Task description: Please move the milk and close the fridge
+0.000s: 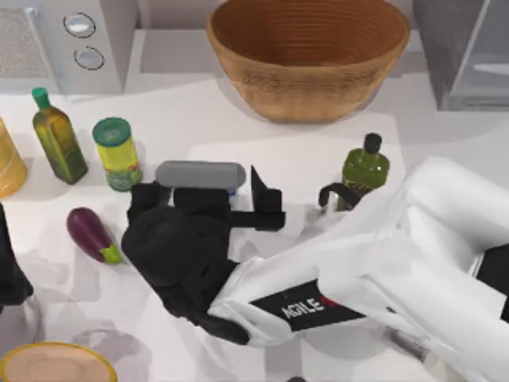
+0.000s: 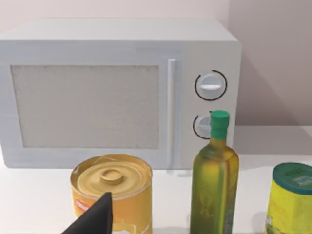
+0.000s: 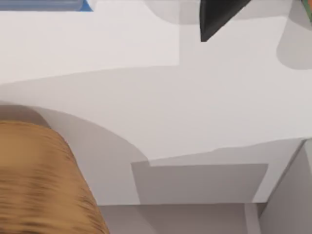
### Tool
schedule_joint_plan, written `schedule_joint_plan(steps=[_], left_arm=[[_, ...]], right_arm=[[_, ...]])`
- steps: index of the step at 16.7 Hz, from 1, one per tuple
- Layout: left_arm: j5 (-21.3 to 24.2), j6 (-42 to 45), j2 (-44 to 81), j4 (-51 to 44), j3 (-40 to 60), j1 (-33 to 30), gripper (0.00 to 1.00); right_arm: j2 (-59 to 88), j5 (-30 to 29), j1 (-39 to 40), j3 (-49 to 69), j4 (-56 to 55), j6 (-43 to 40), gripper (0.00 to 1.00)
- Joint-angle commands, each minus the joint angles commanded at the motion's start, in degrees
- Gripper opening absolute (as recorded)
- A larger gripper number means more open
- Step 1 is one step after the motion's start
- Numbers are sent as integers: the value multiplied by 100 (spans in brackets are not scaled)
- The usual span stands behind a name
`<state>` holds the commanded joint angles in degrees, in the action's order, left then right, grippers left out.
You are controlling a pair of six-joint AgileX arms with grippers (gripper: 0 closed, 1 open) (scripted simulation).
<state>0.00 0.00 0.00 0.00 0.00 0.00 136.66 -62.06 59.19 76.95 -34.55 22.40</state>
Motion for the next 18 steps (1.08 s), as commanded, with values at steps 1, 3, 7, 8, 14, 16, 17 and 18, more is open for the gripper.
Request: schedule_joint_plan(steps=[1, 3, 7, 8, 14, 16, 17, 18], left_arm=[[0, 0, 0, 0, 0, 0, 100], [0, 0, 0, 0, 0, 0, 100], [0, 0, 0, 0, 0, 0, 100], [0, 0, 0, 0, 0, 0, 100], [0, 0, 0, 0, 0, 0, 100], [0, 0, 0, 0, 0, 0, 100], [0, 0, 0, 0, 0, 0, 100], [0, 0, 0, 0, 0, 0, 100]], right_arm=[[45, 43, -63, -14, -88, -35, 100], [140, 114, -142, -15, -228, -70, 100], [173, 131, -156, -18, -263, -66, 100], [173, 131, -156, -18, -263, -66, 100], [173, 131, -156, -18, -263, -66, 55], [173, 131, -156, -18, -263, -66, 40], [173, 131, -156, -18, -263, -66, 32], [173, 131, -156, -18, -263, -66, 25]])
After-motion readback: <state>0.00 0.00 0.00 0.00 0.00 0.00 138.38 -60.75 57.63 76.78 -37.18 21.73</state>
